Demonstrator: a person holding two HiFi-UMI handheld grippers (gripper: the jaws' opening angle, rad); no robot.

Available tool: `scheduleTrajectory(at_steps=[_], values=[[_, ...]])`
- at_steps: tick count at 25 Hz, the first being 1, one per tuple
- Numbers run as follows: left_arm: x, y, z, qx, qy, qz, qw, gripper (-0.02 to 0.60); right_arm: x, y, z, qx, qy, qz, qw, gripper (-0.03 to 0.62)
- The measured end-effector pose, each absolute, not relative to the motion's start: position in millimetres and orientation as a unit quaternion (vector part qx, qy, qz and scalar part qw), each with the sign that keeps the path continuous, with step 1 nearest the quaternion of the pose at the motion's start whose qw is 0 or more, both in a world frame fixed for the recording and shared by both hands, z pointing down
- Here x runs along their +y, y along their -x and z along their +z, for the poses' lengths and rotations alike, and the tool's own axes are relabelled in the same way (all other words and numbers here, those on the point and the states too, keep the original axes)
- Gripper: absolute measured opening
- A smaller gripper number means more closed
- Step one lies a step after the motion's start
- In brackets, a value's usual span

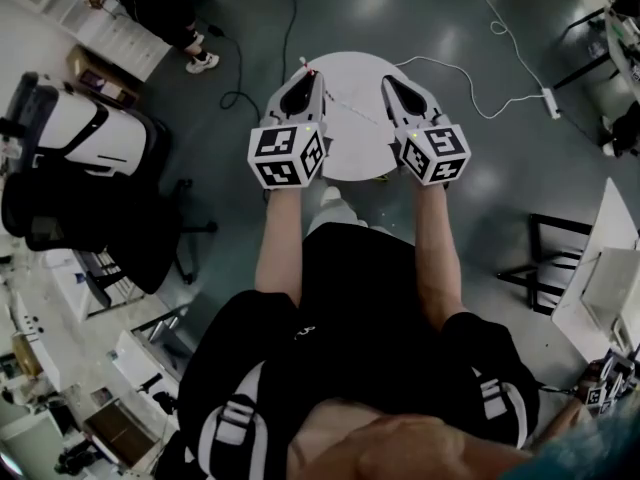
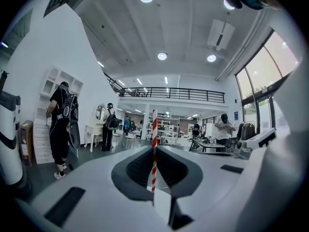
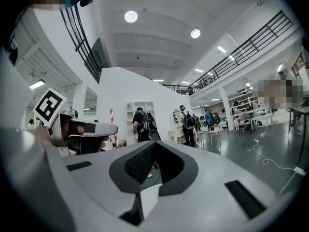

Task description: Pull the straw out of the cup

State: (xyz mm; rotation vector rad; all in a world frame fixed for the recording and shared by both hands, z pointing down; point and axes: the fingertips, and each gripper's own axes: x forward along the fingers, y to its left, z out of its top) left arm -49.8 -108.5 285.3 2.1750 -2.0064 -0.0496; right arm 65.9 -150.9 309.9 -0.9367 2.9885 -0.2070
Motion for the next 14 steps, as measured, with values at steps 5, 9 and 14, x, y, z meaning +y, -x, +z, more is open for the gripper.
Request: scheduleTrajectory(at_steps=[5,9,14], values=[[-112,50,286,-0.673,-0.733,-0.026,0.098,0.026,-153,-64,311,0.954,0.291,-0.072,0.0,0.015],[-113,50,283,-0.68,-0.729,-0.004,0.081,0.026,-151,-60,299,0.957,0.284,-0.063,0.004,0.015],[-118,39,281,-0.681,-0.729,0.003,0.07,0.026,-151,-66,301,0.959,0.278,-0.058,0.004,0.015]])
